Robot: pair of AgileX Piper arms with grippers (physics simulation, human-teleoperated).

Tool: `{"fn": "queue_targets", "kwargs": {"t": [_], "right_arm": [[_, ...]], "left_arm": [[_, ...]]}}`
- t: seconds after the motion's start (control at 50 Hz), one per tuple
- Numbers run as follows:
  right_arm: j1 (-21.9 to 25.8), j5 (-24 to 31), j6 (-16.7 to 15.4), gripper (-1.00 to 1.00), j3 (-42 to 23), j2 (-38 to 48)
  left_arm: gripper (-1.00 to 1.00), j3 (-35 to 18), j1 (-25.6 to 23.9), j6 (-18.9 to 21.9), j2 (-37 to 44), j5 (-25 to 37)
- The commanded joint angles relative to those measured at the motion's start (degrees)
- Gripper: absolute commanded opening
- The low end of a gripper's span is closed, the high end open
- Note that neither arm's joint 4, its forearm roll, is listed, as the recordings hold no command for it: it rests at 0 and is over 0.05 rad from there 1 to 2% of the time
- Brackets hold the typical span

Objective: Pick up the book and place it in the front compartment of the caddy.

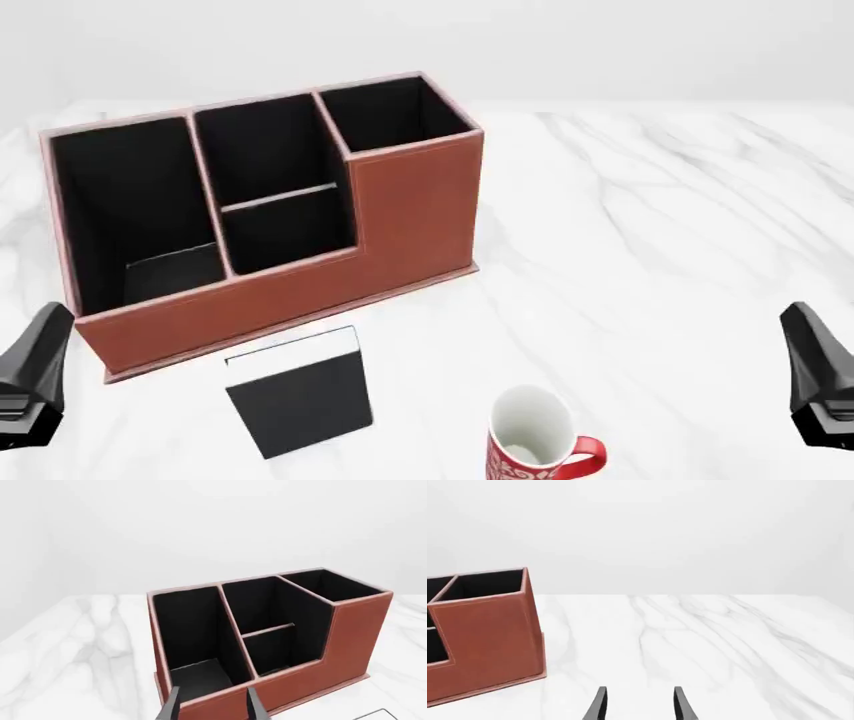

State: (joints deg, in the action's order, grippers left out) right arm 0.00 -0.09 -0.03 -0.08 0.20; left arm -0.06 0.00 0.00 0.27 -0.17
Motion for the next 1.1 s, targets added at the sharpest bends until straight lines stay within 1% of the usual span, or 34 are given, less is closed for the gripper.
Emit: {"fn": "queue_targets", "kwargs": {"t": [0.02, 0.36, 0.38, 0.46, 0.48, 0.56, 0.58, 0.6, 0.62, 0.64, 0.66, 0.68, 0.7, 0.72, 0.74, 0.76, 0.78, 0.8, 0.82, 0.84, 0.86, 0.9, 0.92, 0.94, 0.98, 1.0, 1.02, 1.04, 1.06, 1.1], "right_arm": [[-0.01, -0.35, -0.01, 1.00, -0.18, 0.58], [-0.02, -0.72, -0.14, 1.00, -0.19, 0.92], [-0.03, -0.79, -0.14, 1.00, -0.19, 0.98], [-0.03, -0.80, -0.13, 1.00, -0.18, 0.98], [-0.02, -0.80, -0.14, 1.00, -0.18, 1.00], [-0.02, -0.81, -0.13, 1.00, -0.18, 1.01], [-0.02, -0.80, -0.14, 1.00, -0.19, 0.99], [-0.01, -0.81, -0.13, 1.00, -0.18, 1.01], [-0.01, -0.81, -0.13, 1.00, -0.18, 1.01], [-0.02, -0.80, -0.14, 1.00, -0.19, 0.98], [-0.04, -0.80, -0.13, 1.00, -0.18, 0.99], [-0.02, -0.80, -0.14, 1.00, -0.19, 0.99], [-0.02, -0.80, -0.14, 1.00, -0.19, 0.99], [-0.01, -0.79, -0.13, 1.00, -0.19, 0.97], [-0.02, -0.80, -0.14, 1.00, -0.18, 1.00], [-0.01, -0.80, -0.14, 1.00, -0.19, 1.00], [-0.02, -0.80, -0.13, 1.00, -0.18, 0.99], [-0.02, -0.80, -0.14, 1.00, -0.18, 1.00], [-0.02, -0.80, -0.14, 1.00, -0.19, 0.99], [-0.03, -0.80, -0.13, 1.00, -0.19, 0.99], [-0.01, -0.80, -0.14, 1.00, -0.19, 1.00], [-0.01, -0.81, -0.14, 1.00, -0.18, 1.00], [-0.01, -0.81, -0.14, 1.00, -0.18, 1.00], [-0.02, -0.80, -0.14, 1.00, -0.18, 1.00], [-0.02, -0.80, -0.14, 1.00, -0.19, 0.99], [-0.01, -0.80, -0.14, 1.00, -0.19, 0.98], [-0.01, -0.81, -0.13, 1.00, -0.18, 1.01], [-0.01, -0.81, -0.13, 1.00, -0.18, 1.01], [-0.02, -0.80, -0.14, 1.00, -0.18, 1.00], [-0.01, -0.81, -0.13, 1.00, -0.18, 1.02]], "left_arm": [[1.00, -0.04, 0.00, 0.00, 0.67, -0.55], [1.00, 0.02, 0.01, 0.00, 0.92, -0.84], [1.00, 0.03, 0.25, -0.18, 2.44, -1.65], [1.00, 0.02, -0.40, 0.19, 2.00, -1.53], [1.00, 0.04, 0.26, -0.31, 5.89, -3.98], [1.00, 0.03, 0.53, 0.94, 5.95, -4.06], [1.00, 0.01, -0.59, 1.95, 5.88, -4.16], [1.00, -0.02, -0.52, 1.32, 7.75, -5.33], [1.00, -0.02, -0.52, 1.32, 7.92, -5.51], [1.00, -0.55, -0.77, 0.20, 15.97, -9.94], [1.00, -1.26, -0.32, 0.49, 17.46, -10.45], [1.00, -2.50, -2.07, 0.03, 16.53, -8.95], [1.00, -2.53, -2.07, 0.03, 16.41, -8.80], [1.00, -4.20, -2.98, 0.09, 19.17, -8.76], [1.00, -5.59, -3.13, 0.58, 20.29, -8.18], [1.00, -7.05, -4.04, 1.26, 19.31, -6.31], [1.00, -9.33, -3.57, 3.12, 20.68, -4.35], [1.00, -10.90, -4.39, 3.96, 19.43, -2.25], [1.00, -12.42, -4.07, 4.43, 19.47, -0.52], [1.00, -14.44, -5.33, 5.47, 19.85, 1.26], [1.00, -15.92, -5.70, 4.90, 19.88, 2.66], [1.00, -19.03, -6.28, 6.72, 20.09, 5.48], [1.00, -19.05, -6.28, 6.72, 20.07, 5.52], [1.00, -20.29, -5.90, 7.36, 20.54, 6.39], [1.00, -23.13, -6.20, 6.20, 21.40, 8.90], [1.00, -25.05, -6.59, 6.91, 21.72, 10.46], [1.00, -26.32, -5.42, 8.75, 22.52, 11.42], [1.00, -26.34, -5.42, 8.75, 22.53, 11.44], [1.00, -29.63, -7.60, 9.10, 23.58, 13.58], [1.00, -31.92, -6.71, 9.70, 25.20, 15.55]]}}
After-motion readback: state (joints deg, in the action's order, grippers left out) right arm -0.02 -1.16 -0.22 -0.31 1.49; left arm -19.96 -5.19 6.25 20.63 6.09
